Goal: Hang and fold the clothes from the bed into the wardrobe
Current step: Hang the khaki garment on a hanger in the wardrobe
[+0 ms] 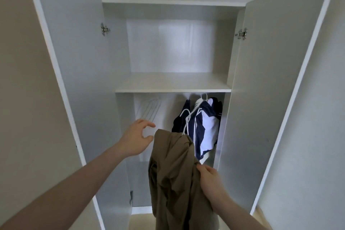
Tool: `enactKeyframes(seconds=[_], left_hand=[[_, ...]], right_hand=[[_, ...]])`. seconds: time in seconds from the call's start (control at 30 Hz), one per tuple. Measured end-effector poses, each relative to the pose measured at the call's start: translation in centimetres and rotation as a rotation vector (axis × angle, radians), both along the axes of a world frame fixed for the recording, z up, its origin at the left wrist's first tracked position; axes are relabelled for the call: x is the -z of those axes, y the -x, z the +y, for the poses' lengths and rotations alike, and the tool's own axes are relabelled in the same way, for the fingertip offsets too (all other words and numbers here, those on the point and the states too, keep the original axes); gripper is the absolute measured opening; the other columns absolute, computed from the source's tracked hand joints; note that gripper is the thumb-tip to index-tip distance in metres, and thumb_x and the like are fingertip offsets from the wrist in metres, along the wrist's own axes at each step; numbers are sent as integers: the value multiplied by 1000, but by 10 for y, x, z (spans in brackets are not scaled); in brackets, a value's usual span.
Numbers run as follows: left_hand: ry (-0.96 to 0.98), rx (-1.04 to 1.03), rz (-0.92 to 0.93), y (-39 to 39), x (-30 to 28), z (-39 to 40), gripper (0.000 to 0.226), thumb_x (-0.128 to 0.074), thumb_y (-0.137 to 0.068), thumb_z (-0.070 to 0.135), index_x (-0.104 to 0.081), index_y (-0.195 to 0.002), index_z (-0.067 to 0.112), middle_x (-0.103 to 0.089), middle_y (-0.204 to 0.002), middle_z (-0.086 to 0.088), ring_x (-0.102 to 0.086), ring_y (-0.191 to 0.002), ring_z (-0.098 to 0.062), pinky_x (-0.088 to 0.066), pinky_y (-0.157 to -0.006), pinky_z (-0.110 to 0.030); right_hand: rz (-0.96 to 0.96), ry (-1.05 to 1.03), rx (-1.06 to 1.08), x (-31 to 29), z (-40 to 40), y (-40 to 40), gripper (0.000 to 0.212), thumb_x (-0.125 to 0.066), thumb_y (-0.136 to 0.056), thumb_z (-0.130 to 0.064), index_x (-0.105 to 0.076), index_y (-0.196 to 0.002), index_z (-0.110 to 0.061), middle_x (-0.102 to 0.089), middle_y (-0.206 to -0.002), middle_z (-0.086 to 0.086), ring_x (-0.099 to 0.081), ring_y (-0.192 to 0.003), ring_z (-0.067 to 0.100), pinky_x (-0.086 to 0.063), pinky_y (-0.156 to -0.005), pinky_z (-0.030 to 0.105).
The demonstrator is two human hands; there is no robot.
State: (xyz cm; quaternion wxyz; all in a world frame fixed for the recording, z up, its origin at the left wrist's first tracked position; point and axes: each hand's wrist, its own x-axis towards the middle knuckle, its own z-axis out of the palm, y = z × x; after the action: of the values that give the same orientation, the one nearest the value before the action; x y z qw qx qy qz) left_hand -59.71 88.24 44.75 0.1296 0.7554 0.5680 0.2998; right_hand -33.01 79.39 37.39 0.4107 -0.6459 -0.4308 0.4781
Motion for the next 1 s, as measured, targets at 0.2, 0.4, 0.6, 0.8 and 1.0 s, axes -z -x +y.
enactKeyframes(seconds=[0.2, 0.4, 0.6, 0.8, 1.0], left_hand=[[-36, -74, -4, 15, -23, 79, 38, -70, -92, 20, -62, -129, 26, -46, -125, 8, -55, -104, -16, -42, -100, -32], [-76, -60, 53, 31, -43, 185, 41, -71, -90, 15, -63, -130, 17, -51, -136, -8, -53, -126, -23, -36, -97, -23], [-58, -27, 122, 42, -53, 281, 40, -72, -91, 26, -64, -129, 18, -52, -136, -10, -54, -123, -26, -37, -98, -24], [-27, -23, 184, 53, -63, 351, 46, -71, -86, 24, -61, -131, 22, -49, -141, -8, -51, -131, -27, -40, -113, -38], [-11, -34, 205, 52, -60, 403, 44, -67, -90, 30, -61, -133, 23, -47, -145, -6, -51, -131, -26, -38, -114, -37]], right_hand=[[68, 8, 19, 7, 93, 14, 38, -47, -104, -27, -69, -102, 3, -70, -98, 25, -67, -89, 31, -53, -87, 41], [138, 29, 102, 7, 188, 45, 31, -48, -101, -19, -55, -76, -2, -57, -73, 17, -51, -72, 23, -40, -67, 33], [182, 39, 153, 15, 270, 80, 31, -44, -102, -9, -47, -72, -5, -45, -65, 7, -42, -64, 19, -34, -58, 31], [227, 6, 202, 35, 343, 101, 22, -43, -100, -11, -55, -82, -8, -52, -76, 11, -47, -72, 22, -37, -63, 34], [193, 25, 252, 56, 393, 102, 32, -45, -99, -11, -45, -67, -10, -46, -65, 7, -42, -66, 21, -34, -64, 34]])
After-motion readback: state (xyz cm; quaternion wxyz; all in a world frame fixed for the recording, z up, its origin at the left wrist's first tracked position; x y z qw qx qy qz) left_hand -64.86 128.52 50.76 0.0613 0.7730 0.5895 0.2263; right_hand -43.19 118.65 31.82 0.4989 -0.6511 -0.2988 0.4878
